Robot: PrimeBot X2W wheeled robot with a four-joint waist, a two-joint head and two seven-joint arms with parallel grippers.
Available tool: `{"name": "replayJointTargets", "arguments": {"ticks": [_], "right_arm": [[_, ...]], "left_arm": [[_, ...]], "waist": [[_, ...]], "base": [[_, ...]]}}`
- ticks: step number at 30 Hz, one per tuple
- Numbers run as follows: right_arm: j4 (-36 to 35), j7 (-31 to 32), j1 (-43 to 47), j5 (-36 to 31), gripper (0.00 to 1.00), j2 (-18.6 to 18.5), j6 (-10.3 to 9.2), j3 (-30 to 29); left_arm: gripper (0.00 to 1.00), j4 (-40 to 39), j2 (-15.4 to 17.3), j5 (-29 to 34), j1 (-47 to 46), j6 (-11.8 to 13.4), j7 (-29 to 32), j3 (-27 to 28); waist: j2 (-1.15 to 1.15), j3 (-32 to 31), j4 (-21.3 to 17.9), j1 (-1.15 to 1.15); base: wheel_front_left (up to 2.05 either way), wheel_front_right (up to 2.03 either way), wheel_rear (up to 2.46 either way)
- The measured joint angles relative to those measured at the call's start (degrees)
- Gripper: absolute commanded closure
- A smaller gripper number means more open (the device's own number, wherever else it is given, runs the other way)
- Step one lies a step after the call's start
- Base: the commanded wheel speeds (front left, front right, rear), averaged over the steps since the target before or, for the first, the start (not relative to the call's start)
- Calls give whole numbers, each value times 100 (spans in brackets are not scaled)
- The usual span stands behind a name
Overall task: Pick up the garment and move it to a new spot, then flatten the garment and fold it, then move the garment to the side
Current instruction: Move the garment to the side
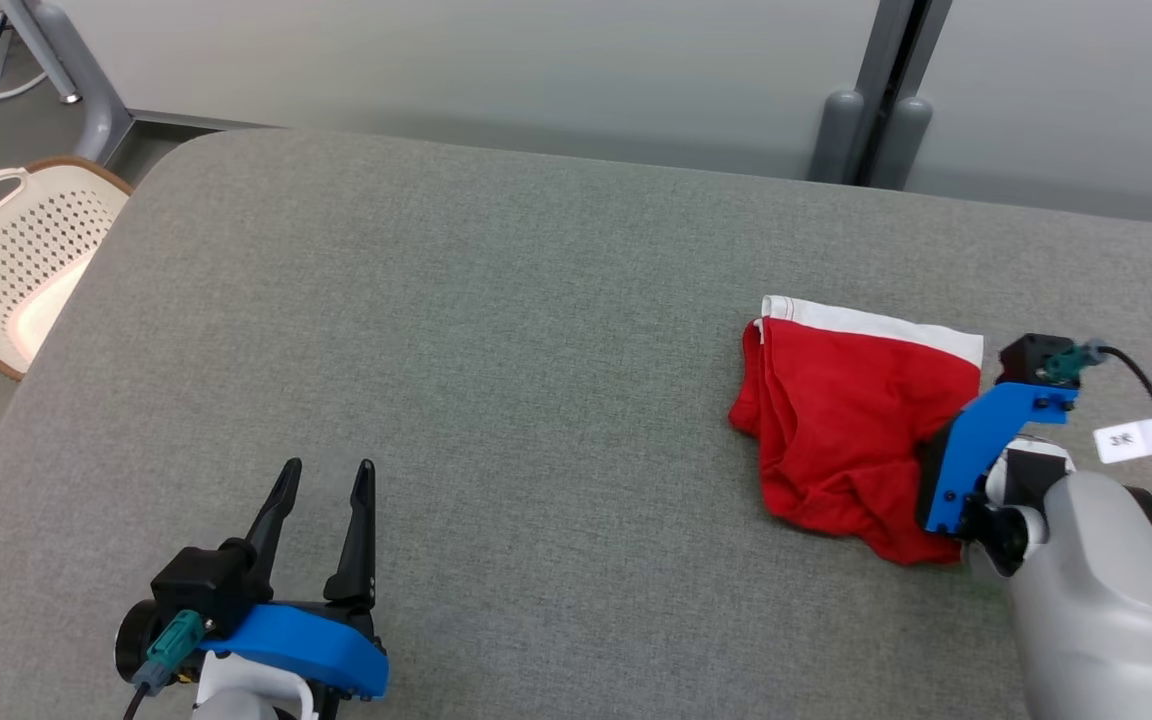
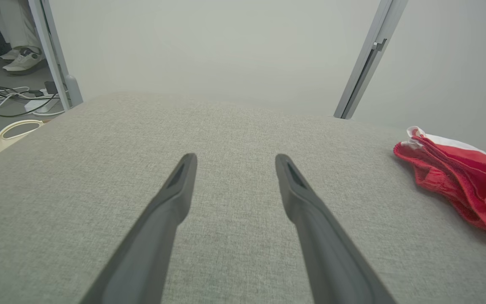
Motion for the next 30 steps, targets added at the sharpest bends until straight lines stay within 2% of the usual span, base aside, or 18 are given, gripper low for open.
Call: {"name": "replayJointTargets", "arguments": {"ticks": [4, 8, 12, 15, 19, 25, 30], "right_arm": [[-9, 36, -69, -315, 100, 31, 2, 234], [-156, 52, -218, -541, 100, -170, 1, 975], [-450, 121, -569, -526, 100, -648, 0, 1929], [-710, 203, -810, -261, 100, -1059, 0, 2599], [-1096, 371, -1026, 93, 100, -1773, 0, 3388], [-1704, 572, -1196, 541, 100, -2547, 0, 3942], [-1998, 250, -1295, 502, 100, -3272, 0, 4356]], "left_arm": [[0, -24, -23, 11, 3, -8, -7, 47], [0, -96, -57, 46, 24, -22, -9, 87], [0, -199, -77, 79, 80, -23, -8, 147], [0, -335, -119, 60, 82, -42, -9, 222], [0, -519, -119, 136, -21, -67, -14, 277], [0, -725, -147, 269, -285, -78, -14, 216], [0, -773, -133, 318, -553, -110, -14, 108]], "waist": [[0, -47, -108, 0], [0, -77, -273, 0], [0, -73, -499, 0], [0, -27, -705, 0], [0, 107, -991, 0], [0, 468, -1419, 0], [0, 876, -1720, 1]], "base": [[0, 0, 0], [0, 0, 0], [0, 0, 0], [0, 0, 0], [0, 0, 0], [0, 0, 0], [0, 0, 0]]}}
